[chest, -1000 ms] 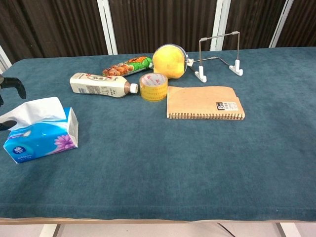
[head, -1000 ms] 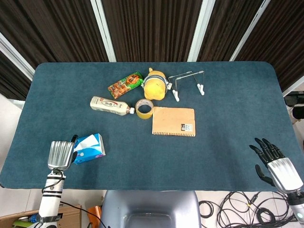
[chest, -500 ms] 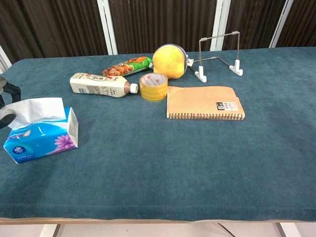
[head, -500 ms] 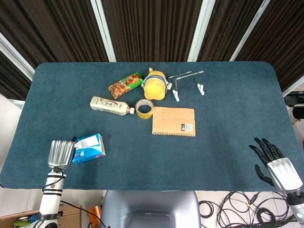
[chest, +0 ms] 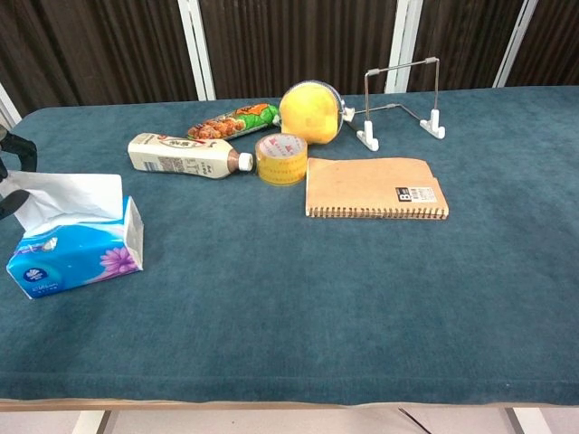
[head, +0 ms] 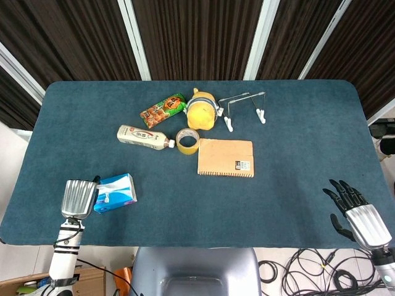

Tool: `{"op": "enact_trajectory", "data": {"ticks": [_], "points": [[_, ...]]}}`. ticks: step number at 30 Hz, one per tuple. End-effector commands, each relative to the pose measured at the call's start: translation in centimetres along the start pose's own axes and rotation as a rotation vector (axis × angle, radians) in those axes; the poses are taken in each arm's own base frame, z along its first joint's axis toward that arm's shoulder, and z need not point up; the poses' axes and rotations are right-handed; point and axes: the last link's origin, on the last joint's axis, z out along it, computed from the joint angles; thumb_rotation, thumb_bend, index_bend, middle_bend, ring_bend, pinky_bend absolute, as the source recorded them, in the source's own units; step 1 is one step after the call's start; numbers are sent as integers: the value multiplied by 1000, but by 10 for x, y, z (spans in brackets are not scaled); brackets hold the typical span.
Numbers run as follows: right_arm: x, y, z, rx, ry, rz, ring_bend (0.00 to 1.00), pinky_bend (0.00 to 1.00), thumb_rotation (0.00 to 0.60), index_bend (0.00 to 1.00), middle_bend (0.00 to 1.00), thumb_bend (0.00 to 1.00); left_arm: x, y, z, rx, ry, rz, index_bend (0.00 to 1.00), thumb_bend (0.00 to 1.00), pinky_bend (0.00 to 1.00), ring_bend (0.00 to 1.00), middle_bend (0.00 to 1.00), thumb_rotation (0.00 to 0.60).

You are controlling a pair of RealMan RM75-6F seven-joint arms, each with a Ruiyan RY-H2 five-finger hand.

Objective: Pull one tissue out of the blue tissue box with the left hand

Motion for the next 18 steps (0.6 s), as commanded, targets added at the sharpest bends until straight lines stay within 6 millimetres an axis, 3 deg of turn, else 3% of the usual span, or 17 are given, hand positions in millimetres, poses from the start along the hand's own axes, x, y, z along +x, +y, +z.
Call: {"op": "enact_trajectory", "data": {"ticks": [1,12,18], "points": [[0,0,1,-1,-3,-1,0,187,600,163,25,505,14,-1,3,-8,33,9,683,562,1000,1000,1000,600],[-3,1,3,-8,-28,2,0,188,600,164,25,505,85,-17,24,31,216,8,684,562,1000,1000,1000,600],[-5,1,3,-6,-41,2,0,188,600,164,24,505,102,-38,22,78,238,-30,684,563,1000,1000,1000,600]]}}
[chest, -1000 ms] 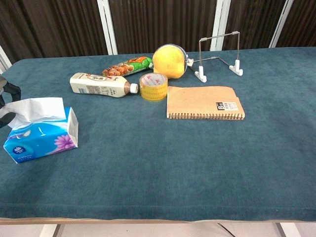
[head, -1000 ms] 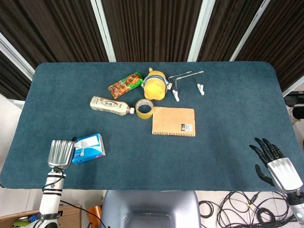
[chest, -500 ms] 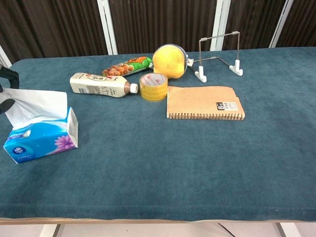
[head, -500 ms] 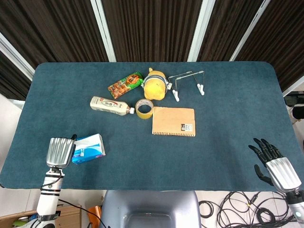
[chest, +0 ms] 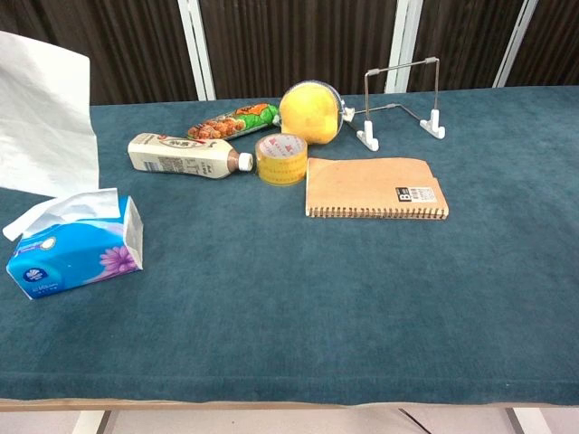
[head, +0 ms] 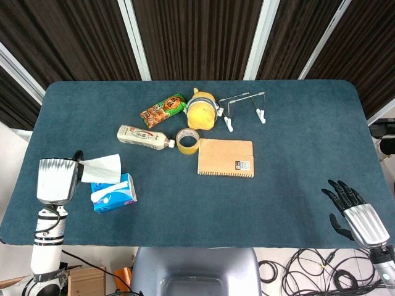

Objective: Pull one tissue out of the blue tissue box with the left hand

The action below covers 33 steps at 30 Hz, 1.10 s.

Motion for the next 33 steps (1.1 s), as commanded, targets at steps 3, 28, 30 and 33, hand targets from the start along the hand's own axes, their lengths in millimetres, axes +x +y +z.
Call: {"op": "enact_trajectory", "data": {"ticks": [3,28,30,33], "points": [[-1,-1,1,5,-9,0,0,188,600,164,24,505,4,-20,-2,39,-15,-8,684,563,1000,1000,1000,600],[-4,-2,2,0,-42,-2,0,189,600,164,25,505,-74,-68,-19,72,-166,44,642,529,1000,1000,1000,600],[-4,-2,2,0,-44,-2,0,189,600,164,25,505,-77,-68,-20,66,-170,36,573,508,1000,1000,1000,600],[-4,-2,2,-1,-46,-3,0,190,600,164,25,505,-81,-68,-21,58,-177,31,456,455,1000,996,987,600]]}}
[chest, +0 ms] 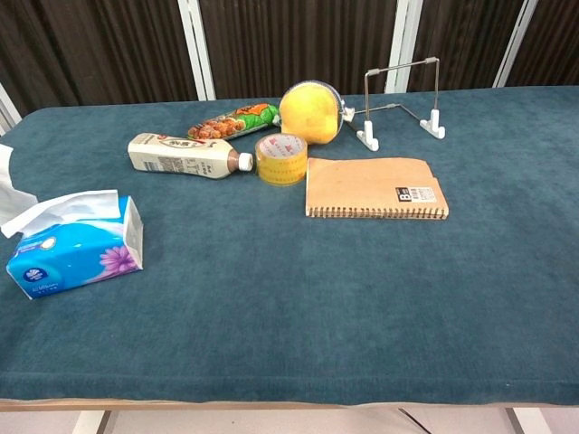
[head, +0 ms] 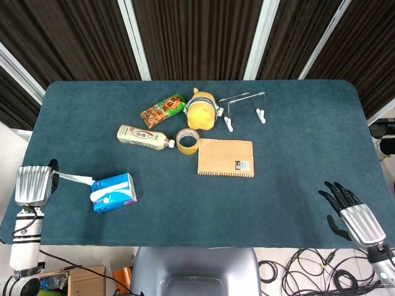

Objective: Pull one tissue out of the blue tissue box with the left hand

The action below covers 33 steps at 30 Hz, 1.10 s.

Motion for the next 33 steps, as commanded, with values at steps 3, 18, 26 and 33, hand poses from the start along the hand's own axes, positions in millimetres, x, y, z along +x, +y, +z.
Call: {"op": "enact_trajectory", "data": {"ticks": [3,18,26,33], "points": [[-1,0,0,0,-3,-2,0,190,600,164,24,504,-5,2,-2,-23,-10,0,316,381,1000,966,944,600],[0,0,-1,-2,1,3,0,190,600,164,24,505,-7,7,-16,-132,-89,-163,22,258,588,169,58,600],[4,-1,-2,-14,14,4,0,190,600,162,25,505,-8,3,-34,-258,-119,-207,51,248,356,84,22,600],[16,-8,-8,-167,4,36,0,190,600,57,19,505,-16,-17,-67,-247,-85,-228,149,306,276,75,60,600]]}}
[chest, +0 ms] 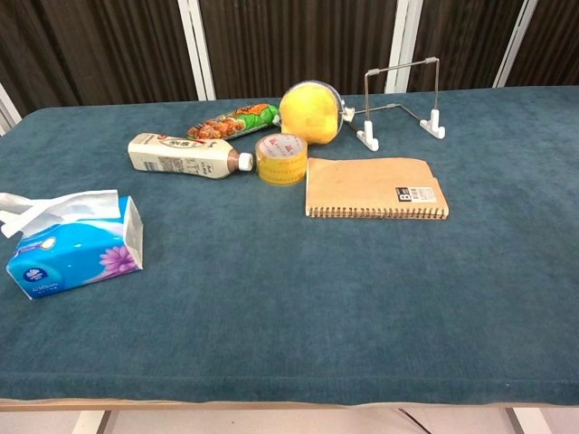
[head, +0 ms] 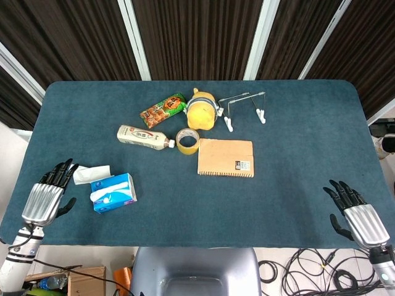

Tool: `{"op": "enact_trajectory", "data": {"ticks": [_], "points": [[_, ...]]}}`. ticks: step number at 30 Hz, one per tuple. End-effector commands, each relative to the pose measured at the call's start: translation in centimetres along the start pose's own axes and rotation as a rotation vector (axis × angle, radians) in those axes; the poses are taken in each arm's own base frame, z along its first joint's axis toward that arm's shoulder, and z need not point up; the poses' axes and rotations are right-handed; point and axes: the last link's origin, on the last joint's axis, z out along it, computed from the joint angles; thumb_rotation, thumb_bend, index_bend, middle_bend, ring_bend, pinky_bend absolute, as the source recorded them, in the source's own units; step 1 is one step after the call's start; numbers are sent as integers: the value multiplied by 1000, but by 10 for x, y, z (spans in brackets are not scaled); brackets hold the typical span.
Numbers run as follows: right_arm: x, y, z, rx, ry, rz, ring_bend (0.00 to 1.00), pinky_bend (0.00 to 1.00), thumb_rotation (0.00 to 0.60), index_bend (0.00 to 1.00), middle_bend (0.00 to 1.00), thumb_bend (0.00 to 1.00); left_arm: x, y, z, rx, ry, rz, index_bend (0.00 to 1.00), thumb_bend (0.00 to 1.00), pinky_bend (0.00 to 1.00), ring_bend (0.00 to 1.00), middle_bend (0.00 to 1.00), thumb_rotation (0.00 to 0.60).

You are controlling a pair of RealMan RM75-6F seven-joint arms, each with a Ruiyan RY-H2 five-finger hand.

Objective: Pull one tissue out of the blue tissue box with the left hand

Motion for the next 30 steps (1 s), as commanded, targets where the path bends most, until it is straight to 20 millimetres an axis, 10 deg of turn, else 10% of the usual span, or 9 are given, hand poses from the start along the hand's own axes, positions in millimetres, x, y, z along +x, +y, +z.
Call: {"op": "enact_trajectory", "data": {"ticks": [1,30], "points": [[9,-4,-4,-123,-14,18,0,190,600,32,10,505,-10,-7,-23,-3,-17,-34,164,308,275,73,72,600],[20,-20,-22,-353,95,20,0,193,600,0,0,408,-14,-16,-45,110,-130,-50,163,309,286,80,99,600]]}}
